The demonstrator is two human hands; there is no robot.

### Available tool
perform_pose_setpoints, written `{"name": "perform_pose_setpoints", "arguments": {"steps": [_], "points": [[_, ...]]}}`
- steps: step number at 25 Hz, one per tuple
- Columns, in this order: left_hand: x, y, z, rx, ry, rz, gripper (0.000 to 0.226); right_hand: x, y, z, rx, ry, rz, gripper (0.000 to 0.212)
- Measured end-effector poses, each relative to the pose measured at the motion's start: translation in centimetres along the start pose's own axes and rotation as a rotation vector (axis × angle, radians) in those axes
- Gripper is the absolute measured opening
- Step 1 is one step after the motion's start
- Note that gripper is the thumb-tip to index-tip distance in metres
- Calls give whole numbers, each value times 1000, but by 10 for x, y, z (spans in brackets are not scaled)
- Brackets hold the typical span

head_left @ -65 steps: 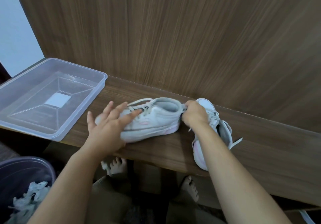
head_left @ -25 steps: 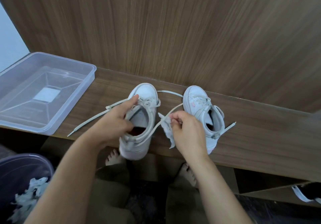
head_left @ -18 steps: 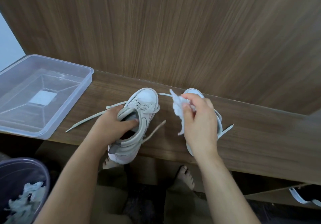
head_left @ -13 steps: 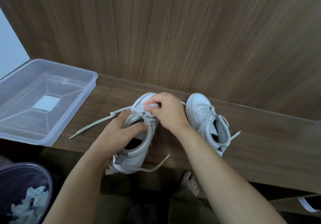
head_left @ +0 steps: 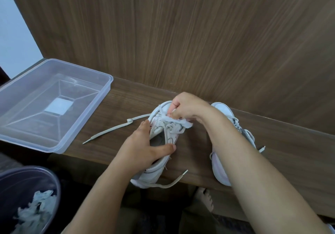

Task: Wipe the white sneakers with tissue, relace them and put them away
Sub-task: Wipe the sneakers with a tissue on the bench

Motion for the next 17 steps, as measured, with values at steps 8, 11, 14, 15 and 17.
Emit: {"name": "perform_pose_setpoints", "arguments": {"steps": [8,11,14,15,17], "points": [[0,1,1,-33,1,23,62,11,16,5,-233,105,492,18],[0,1,1,-27,6,32,62,7,9,25,11,-106,131,13],[3,-2,-1,-22,14,24,55,9,15,24,-262,-11,307,21],[2,-2,-2,-20,18,16,54,8,15,18,-344,47,421,23],[2,-6,-3,-24,28,4,55,5,9,8,-471,169,615,21]]}}
Point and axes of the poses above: each hand's wrist, its own x-axis towards the middle knuckle, its own y-axis out of the back of the hand, z = x × y, the point moved 8 cm from there along x, towards the middle knuckle, and after that the axes turned 12 degrees about z, right-handed, at the moved point
